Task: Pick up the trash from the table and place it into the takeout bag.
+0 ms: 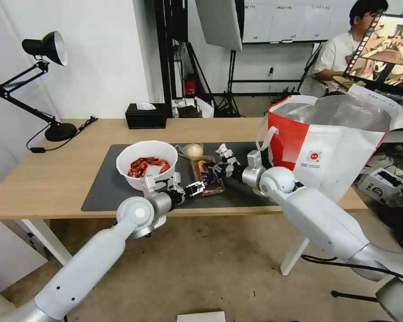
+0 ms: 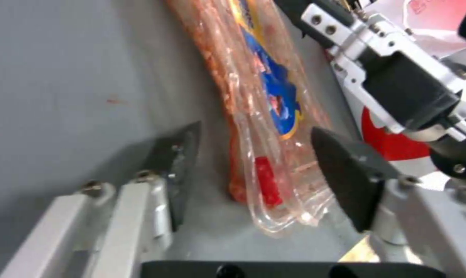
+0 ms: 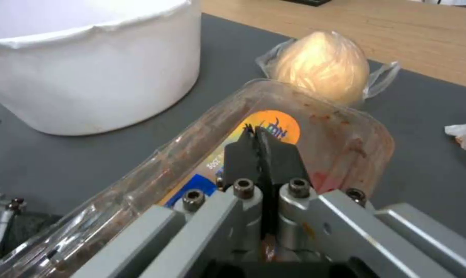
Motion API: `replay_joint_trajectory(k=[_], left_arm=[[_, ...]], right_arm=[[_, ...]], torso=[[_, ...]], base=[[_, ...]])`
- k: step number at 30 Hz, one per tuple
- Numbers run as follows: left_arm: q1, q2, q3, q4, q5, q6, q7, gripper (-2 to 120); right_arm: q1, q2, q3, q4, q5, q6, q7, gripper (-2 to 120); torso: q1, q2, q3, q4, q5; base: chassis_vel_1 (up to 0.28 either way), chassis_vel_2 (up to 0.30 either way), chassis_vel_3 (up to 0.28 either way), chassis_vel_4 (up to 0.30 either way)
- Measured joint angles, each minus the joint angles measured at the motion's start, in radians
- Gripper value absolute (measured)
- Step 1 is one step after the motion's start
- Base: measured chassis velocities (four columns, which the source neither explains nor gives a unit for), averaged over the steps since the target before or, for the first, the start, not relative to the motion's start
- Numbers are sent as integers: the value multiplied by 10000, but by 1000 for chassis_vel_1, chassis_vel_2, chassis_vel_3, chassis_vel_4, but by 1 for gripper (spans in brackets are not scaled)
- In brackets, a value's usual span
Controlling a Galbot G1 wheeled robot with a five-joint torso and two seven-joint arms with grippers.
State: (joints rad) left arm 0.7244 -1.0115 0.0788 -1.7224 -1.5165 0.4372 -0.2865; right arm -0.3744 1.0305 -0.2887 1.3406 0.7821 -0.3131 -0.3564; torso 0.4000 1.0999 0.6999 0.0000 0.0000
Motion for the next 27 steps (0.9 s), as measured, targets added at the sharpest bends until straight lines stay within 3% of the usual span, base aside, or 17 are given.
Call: replay_joint_trajectory(k=[16, 25, 27], left_arm=[[167, -4, -150, -157, 86, -315, -142, 0], [400, 59, -457, -788, 355, -540, -144, 0], [473, 83, -551, -1030, 643, -673, -138, 0]], right_arm=[[-155, -177, 269, 366, 238, -14, 39, 0], [-807, -936, 1308, 1615, 953, 550, -44, 0], [-1411, -1325, 2128, 2428, 1396, 798, -47, 0]], torso=[[0, 0, 1, 0, 0], [0, 1, 1, 0, 1], [0, 0, 1, 1, 2]], base=[[0, 0, 0, 0], [0, 0, 0, 0], [0, 0, 0, 0]])
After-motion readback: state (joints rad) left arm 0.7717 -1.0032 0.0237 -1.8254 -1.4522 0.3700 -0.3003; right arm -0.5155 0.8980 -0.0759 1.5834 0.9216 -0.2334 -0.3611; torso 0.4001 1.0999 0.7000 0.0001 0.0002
